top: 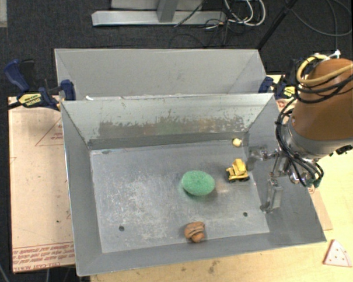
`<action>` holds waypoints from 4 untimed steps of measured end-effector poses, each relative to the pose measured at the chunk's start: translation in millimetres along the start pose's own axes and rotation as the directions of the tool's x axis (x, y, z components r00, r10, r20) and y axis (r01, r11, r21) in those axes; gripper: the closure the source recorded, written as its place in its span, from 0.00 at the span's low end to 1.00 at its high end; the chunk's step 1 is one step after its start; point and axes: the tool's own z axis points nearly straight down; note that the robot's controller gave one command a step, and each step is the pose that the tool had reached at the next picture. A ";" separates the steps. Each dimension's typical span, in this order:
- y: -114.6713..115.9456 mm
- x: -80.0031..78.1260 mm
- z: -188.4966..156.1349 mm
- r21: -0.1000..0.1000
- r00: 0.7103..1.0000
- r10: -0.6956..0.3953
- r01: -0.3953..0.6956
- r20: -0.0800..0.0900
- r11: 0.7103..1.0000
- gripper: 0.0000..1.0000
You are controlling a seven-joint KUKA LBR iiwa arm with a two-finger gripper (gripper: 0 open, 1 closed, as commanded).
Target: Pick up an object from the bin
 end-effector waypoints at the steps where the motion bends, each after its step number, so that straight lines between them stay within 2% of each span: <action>1: 0.3 -1.5 -4.3 0.001 1.000 -0.003 0.003 0.009 1.000 0.00; 2: 22.6 -40.0 35.6 0.004 1.000 -0.022 0.022 0.020 1.000 0.00; 3: 35.4 -52.2 75.9 -0.001 0.996 0.088 -0.088 0.006 0.996 0.00; 4: 45.2 -59.9 90.2 -0.001 0.965 0.262 -0.262 0.008 0.965 0.00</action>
Offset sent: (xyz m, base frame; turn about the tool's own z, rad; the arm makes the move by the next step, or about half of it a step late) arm 0.0690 0.0455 -0.0816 -0.0423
